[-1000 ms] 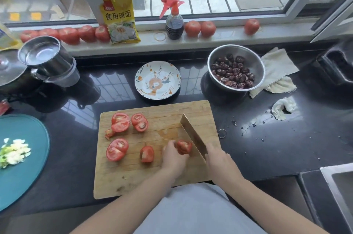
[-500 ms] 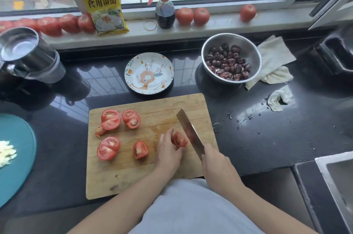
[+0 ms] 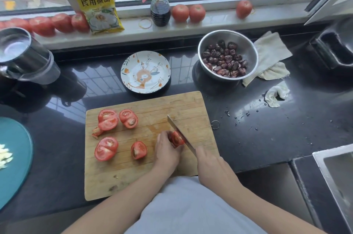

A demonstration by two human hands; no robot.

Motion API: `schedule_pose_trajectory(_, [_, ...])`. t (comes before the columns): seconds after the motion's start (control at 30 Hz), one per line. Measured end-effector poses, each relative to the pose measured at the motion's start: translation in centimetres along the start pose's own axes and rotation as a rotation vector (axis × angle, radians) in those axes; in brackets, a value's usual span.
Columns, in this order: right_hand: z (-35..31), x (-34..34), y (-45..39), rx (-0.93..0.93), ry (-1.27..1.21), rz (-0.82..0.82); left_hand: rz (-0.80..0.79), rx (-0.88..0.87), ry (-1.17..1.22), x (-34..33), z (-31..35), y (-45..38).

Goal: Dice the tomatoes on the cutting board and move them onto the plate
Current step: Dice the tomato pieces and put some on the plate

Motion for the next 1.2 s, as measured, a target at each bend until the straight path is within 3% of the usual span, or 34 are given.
schedule_pose_trajectory(0.8, [-0.7, -0.2, -1.6, 0.002, 0.014, 0.031, -0.008, 0.002, -0.035, 0.2, 0.1, -0.5])
schedule_pose_trajectory(1.03, [0.6, 0.7, 1.0, 0.035, 0.051, -0.060, -0.010, -0.013, -0.037, 0.1, 0.0, -0.5])
schedule_pose_trajectory(1.2, [-0.8, 0.5, -1.6, 0.043, 0.068, 0.047, -0.015, -0.005, -0.050, 0.1, 0.2, -0.5])
Point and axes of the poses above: each hand's wrist, its own y-axis away from the middle knuckle, its own x-axis out of the back of the hand, z = x × y, the point moved 3 cm from there along -y, towards the middle knuckle, and after that the axes turned 11 degrees about y, right-handed, at the moved point
